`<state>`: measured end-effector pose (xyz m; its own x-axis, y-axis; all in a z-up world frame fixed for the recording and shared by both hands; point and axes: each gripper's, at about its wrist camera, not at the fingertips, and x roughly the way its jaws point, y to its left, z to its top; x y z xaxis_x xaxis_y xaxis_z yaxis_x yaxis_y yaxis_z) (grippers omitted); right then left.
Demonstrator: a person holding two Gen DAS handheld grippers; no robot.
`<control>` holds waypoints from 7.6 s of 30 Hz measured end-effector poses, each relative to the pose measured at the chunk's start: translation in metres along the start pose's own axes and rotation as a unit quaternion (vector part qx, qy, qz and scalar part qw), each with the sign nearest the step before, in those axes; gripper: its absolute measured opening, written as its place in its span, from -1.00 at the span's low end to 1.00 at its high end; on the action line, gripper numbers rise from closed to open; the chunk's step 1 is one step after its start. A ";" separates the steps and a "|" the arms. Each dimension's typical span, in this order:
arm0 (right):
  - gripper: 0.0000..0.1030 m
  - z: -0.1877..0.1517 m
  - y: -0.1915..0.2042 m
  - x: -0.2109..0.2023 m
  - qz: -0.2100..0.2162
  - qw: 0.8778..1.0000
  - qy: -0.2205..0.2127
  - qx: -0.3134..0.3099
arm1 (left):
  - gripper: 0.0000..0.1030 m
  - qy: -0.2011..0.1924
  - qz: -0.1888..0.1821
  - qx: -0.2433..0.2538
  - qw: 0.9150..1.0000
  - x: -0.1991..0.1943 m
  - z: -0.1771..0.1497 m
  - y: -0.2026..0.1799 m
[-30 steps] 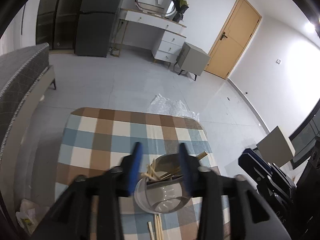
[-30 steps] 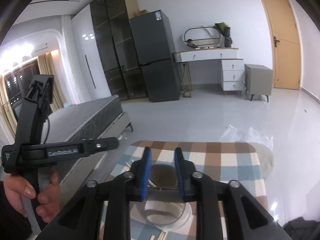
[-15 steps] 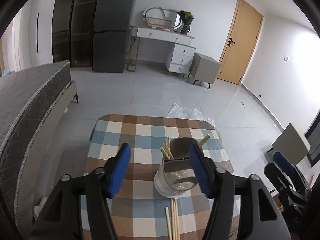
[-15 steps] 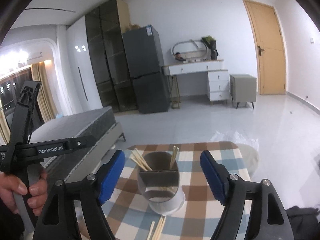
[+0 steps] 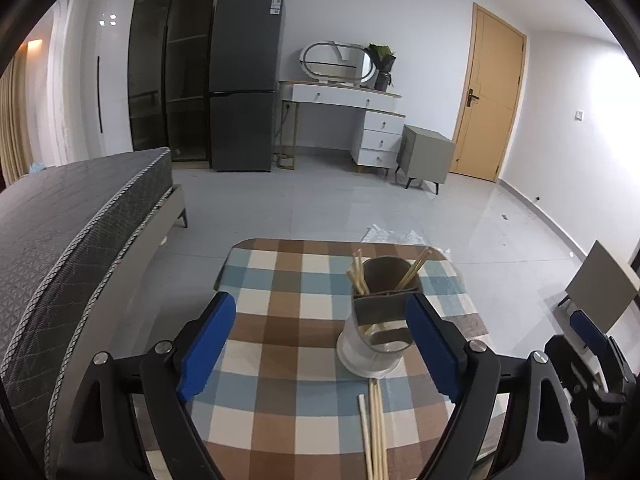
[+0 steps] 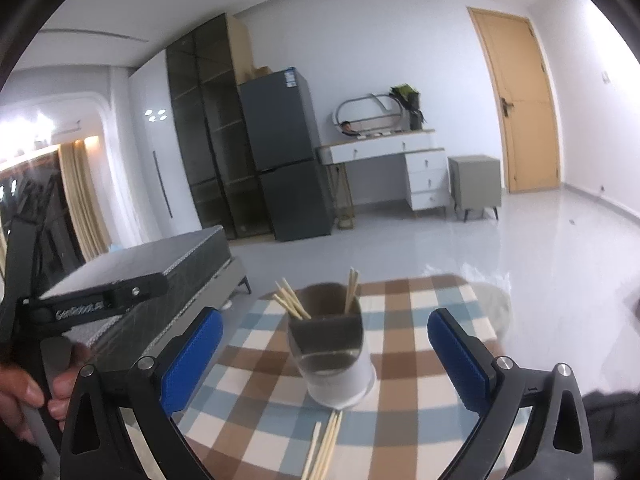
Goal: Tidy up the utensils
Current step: 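Pull both open grippers back from the utensil holder, then lower both open grippers toward the loose chopsticks beside the holder, then close the right gripper on one loose wooden chopstick, then hold the chopstick in the right gripper while the left gripper grasps a chopstick, then lift both held chopsticks and carry them over the utensil holder opening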
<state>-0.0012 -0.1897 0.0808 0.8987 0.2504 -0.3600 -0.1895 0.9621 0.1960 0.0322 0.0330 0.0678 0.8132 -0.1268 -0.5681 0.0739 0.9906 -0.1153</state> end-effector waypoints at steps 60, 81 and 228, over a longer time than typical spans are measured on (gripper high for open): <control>-0.26 -0.159 -0.008 0.196 -0.034 0.917 0.387 -0.093 | 0.65 0.266 0.028 -0.106 0.958 0.160 -0.118 0.030; -0.47 -0.163 0.008 0.185 -0.027 0.910 0.399 -0.106 | 0.65 0.249 0.053 -0.135 0.958 0.159 -0.111 0.047; -0.94 -0.060 -0.037 0.044 -0.009 0.991 0.125 0.053 | -0.96 0.058 -0.084 -0.023 0.995 0.082 -0.076 -0.013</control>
<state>0.0217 -0.2079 0.0024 0.7727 0.2657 -0.5765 -0.1200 0.9529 0.2784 0.0541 0.0062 -0.0390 0.7189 -0.2972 -0.6284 0.1742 0.9522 -0.2511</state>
